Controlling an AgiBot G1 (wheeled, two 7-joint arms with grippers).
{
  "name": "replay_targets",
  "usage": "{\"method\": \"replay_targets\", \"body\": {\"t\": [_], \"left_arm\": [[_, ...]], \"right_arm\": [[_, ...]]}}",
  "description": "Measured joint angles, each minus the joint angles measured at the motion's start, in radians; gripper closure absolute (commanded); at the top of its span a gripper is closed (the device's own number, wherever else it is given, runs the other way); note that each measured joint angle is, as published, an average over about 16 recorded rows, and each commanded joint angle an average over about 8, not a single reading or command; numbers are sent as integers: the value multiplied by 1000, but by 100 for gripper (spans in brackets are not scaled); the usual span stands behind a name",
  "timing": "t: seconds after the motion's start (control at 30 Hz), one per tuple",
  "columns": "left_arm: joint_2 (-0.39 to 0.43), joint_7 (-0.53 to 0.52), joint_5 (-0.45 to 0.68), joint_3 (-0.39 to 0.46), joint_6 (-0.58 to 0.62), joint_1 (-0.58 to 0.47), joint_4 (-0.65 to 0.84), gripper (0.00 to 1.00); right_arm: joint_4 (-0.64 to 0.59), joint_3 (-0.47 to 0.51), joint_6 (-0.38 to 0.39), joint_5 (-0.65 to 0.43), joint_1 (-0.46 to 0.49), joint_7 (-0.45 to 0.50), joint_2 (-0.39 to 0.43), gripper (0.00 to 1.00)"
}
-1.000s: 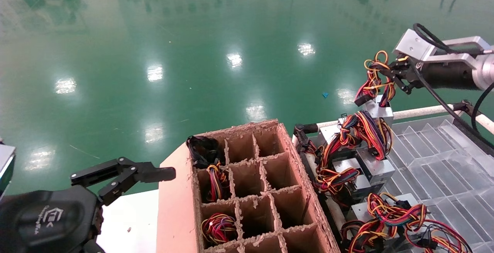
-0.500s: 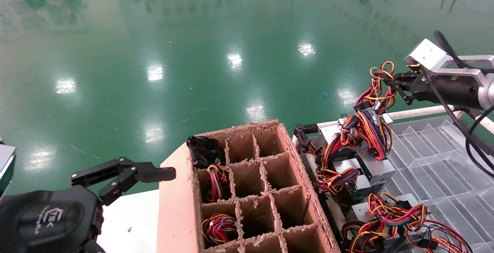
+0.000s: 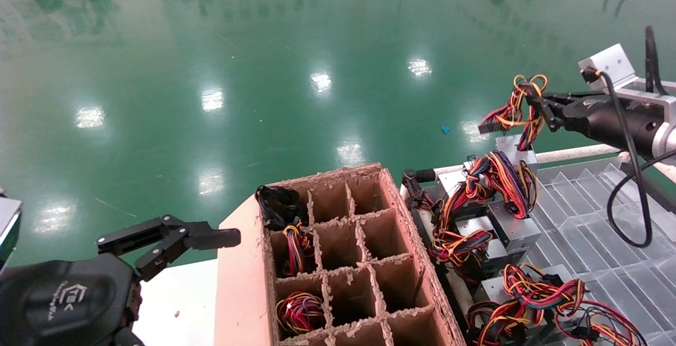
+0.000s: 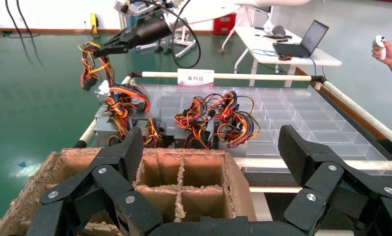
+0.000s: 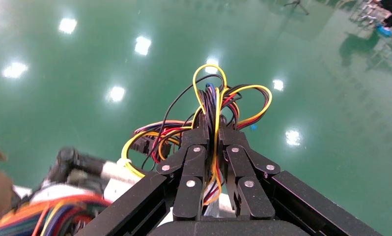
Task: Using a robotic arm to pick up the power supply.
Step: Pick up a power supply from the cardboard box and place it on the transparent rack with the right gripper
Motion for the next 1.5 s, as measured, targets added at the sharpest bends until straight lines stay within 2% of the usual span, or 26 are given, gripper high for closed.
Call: {"method": "replay_targets", "body": {"t": [0.47, 0.87, 1.5], "left_arm": [[0, 0, 0, 0, 0, 0, 0, 0], [0, 0, 0, 0, 0, 0, 0, 0], [0, 0, 0, 0, 0, 0, 0, 0]], "right_arm": [[11, 108, 63, 156, -94, 7, -16, 100], [24, 200, 93, 288, -185, -37, -40, 100], [37, 355, 60, 511, -320, -134, -83, 100]]}}
